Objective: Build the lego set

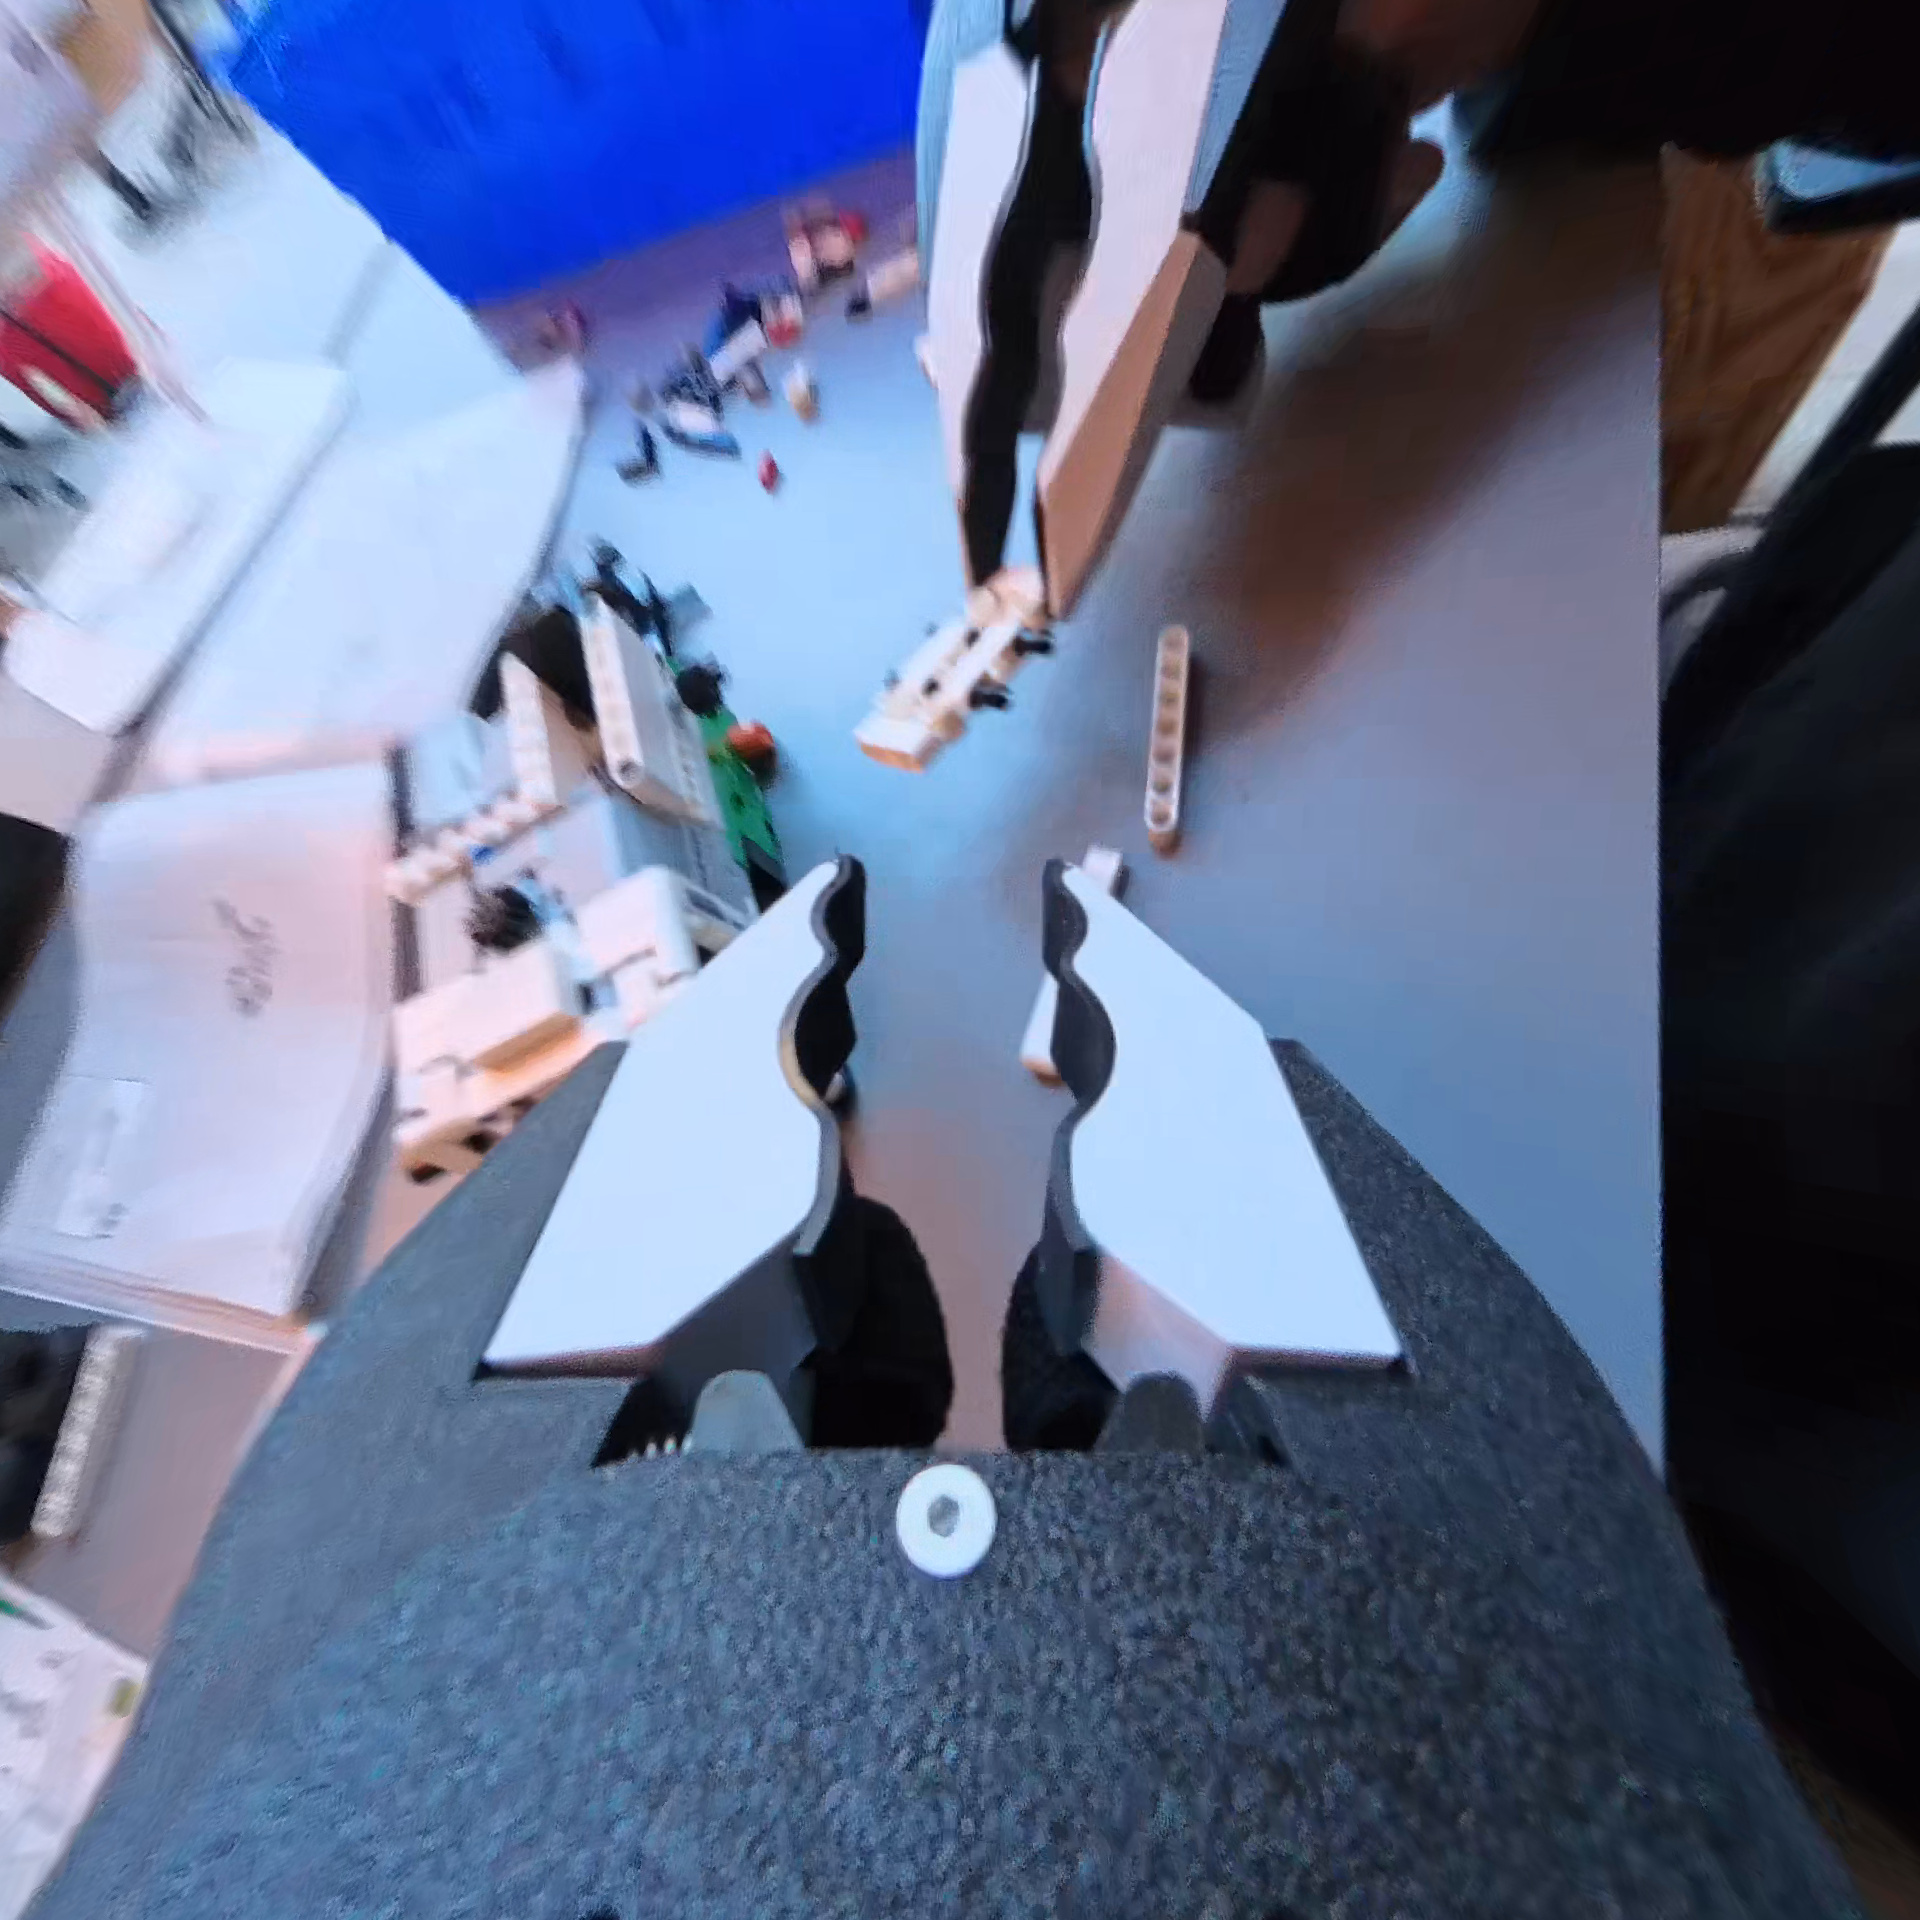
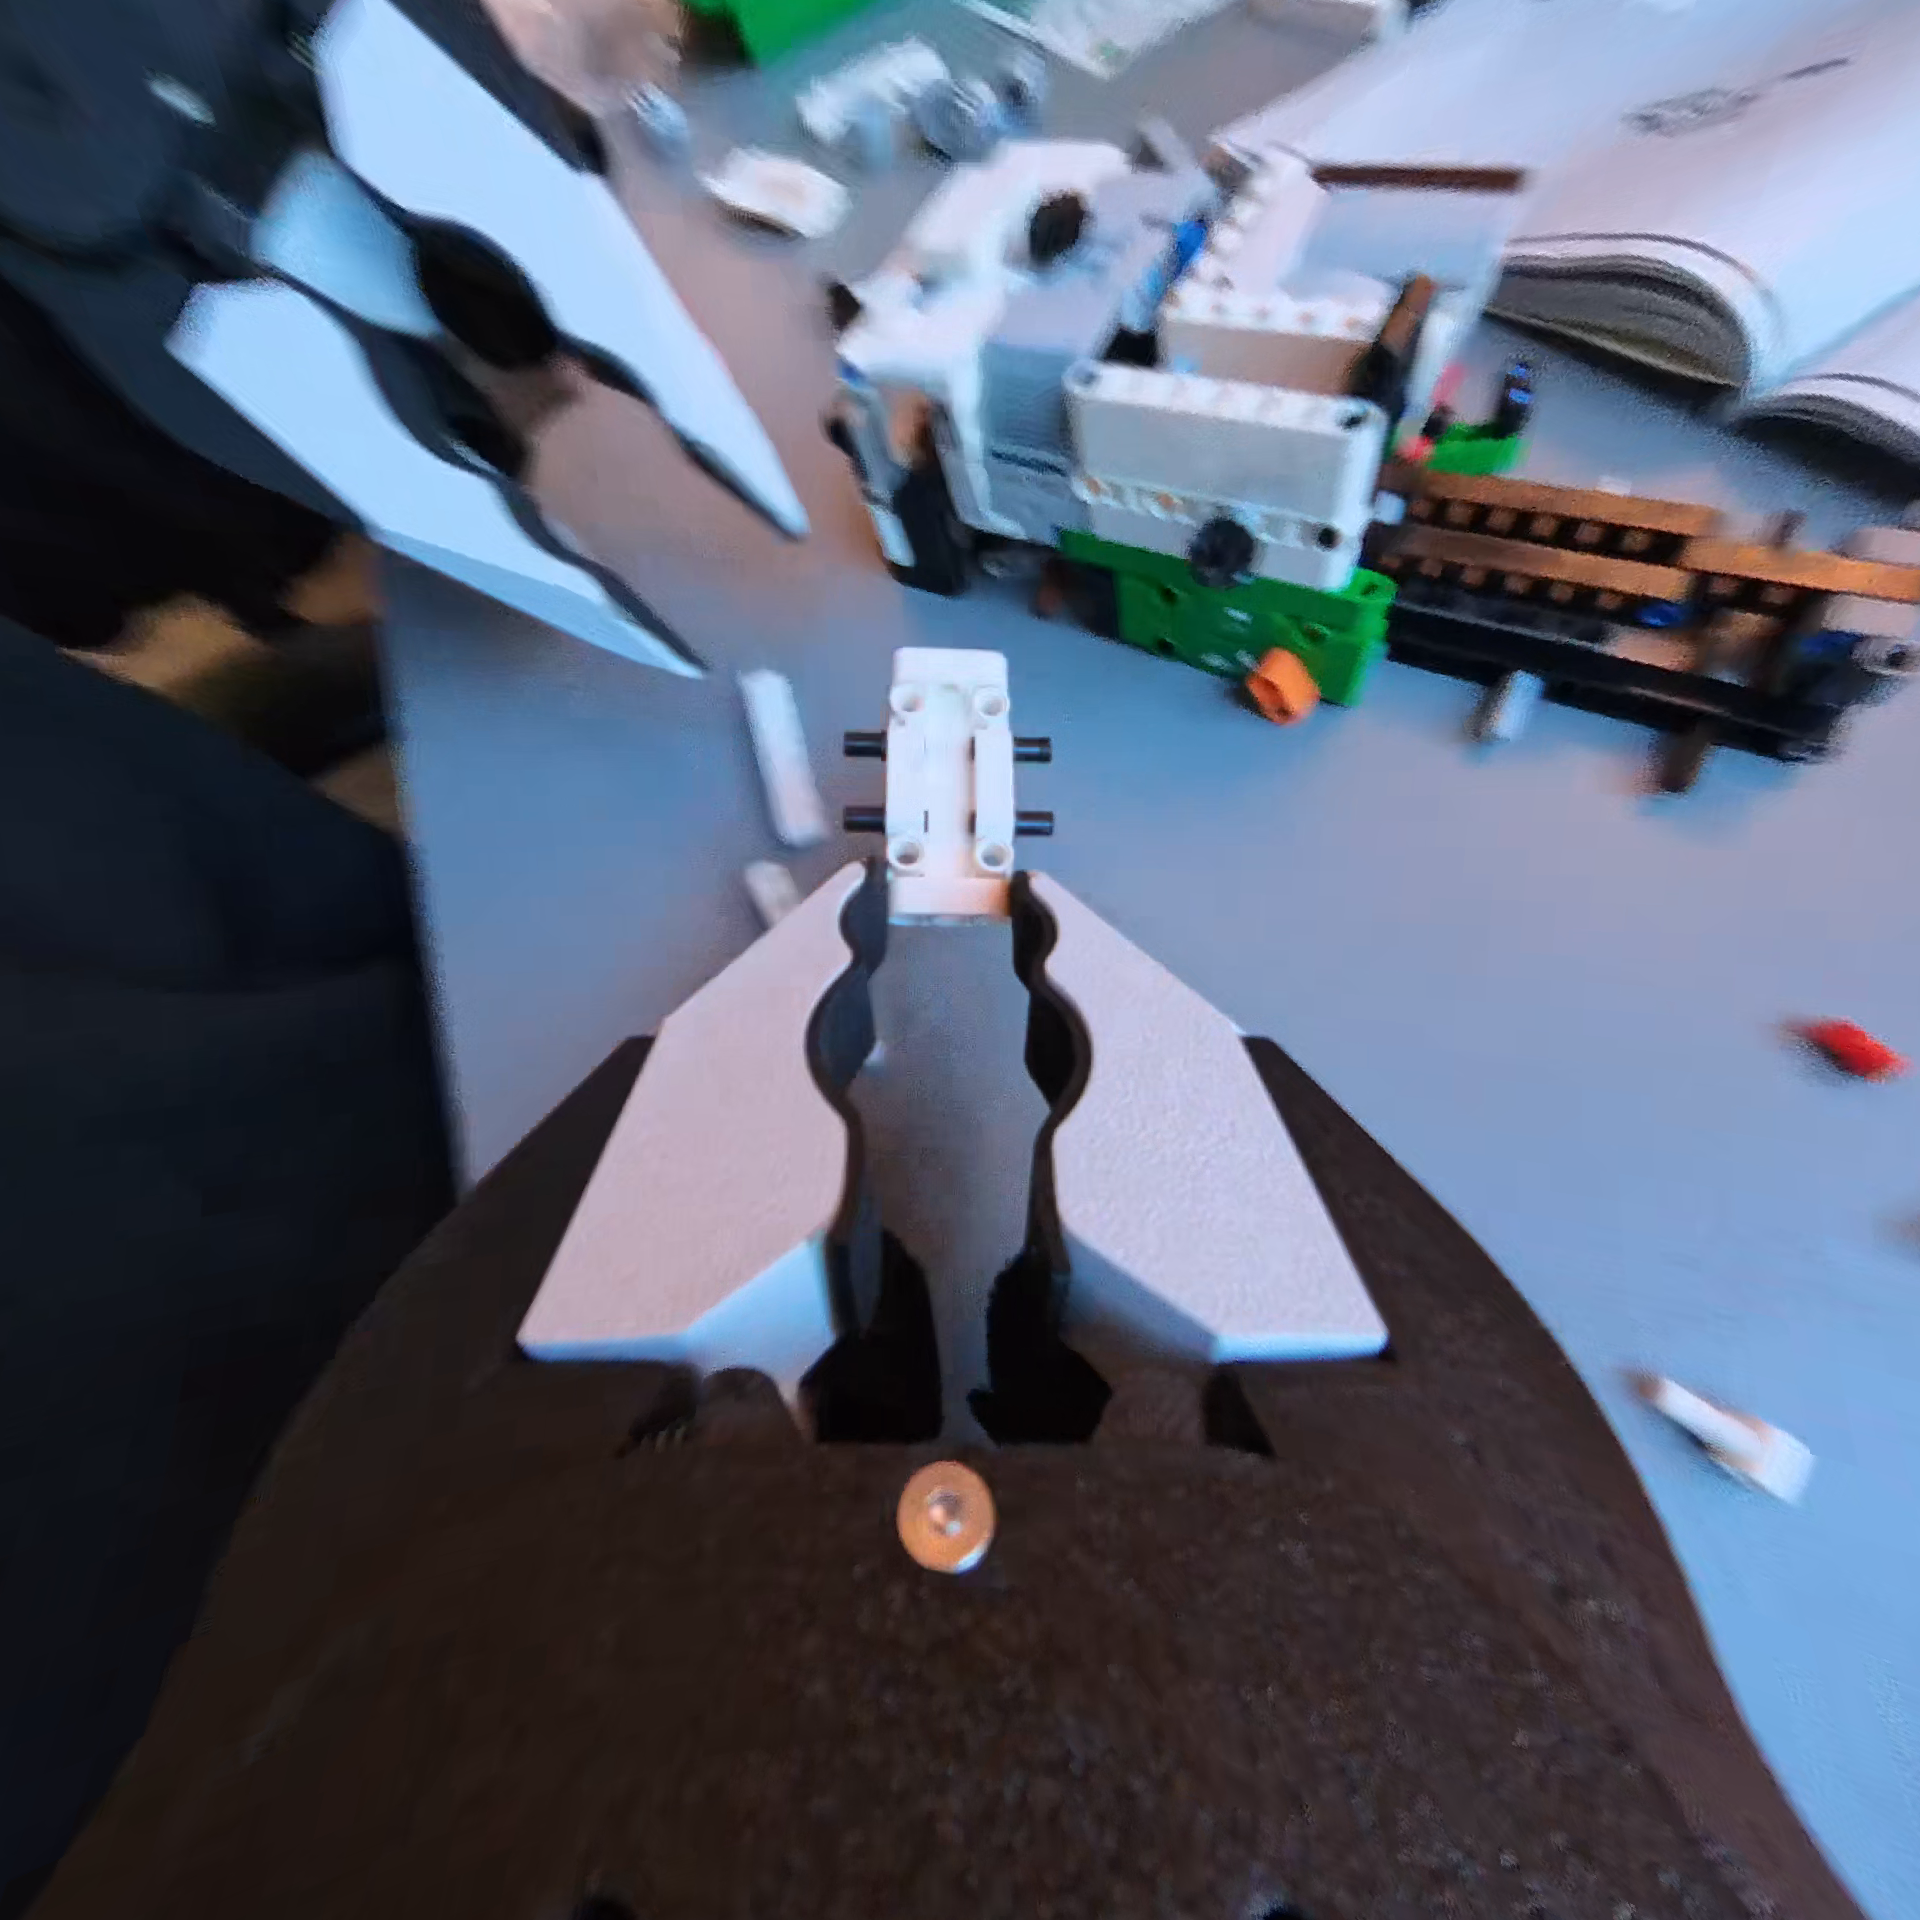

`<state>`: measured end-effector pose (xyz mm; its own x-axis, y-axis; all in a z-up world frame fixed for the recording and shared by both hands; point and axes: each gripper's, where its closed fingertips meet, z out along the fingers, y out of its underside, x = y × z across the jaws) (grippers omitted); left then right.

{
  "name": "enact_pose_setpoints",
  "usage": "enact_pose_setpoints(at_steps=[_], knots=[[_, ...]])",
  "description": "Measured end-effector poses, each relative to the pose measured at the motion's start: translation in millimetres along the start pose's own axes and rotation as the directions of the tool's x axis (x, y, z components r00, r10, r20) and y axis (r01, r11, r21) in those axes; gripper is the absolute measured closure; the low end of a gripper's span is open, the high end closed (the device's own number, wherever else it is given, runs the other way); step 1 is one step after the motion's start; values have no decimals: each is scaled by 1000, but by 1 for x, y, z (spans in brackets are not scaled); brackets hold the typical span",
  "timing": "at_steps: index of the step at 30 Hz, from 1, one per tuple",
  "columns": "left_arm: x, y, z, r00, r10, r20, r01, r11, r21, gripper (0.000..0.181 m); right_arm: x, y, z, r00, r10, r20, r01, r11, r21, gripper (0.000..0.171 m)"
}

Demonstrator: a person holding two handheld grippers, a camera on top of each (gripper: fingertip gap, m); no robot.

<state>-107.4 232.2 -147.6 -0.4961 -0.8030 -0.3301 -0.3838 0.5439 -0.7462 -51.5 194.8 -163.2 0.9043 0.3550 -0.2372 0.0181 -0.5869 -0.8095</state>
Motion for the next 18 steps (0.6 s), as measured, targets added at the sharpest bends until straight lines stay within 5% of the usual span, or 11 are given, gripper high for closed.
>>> enact_pose_setpoints(at_steps=[3, 7, 12, 18], knots=[[-5, -27, -13, 982, 156, 108, -170, 975, 140, 141, -35, -18, -8, 960, 31, 280, -37, 999, 18, 148], [13, -48, -22, 925, 346, 153, -376, 889, 261, 145, -71, -42, -22, 797, 79, 599, -105, 994, 8, 148], [30, -57, -31, 937, 346, 55, -342, 871, 351, 156, -92, -34, -14, 672, 119, 731, -28, 990, -135, 148], [37, -63, -34, 963, 268, 9, -247, 874, 419, 176, -97, -50, -9, 575, 150, 804, -75, 989, -131, 148]])
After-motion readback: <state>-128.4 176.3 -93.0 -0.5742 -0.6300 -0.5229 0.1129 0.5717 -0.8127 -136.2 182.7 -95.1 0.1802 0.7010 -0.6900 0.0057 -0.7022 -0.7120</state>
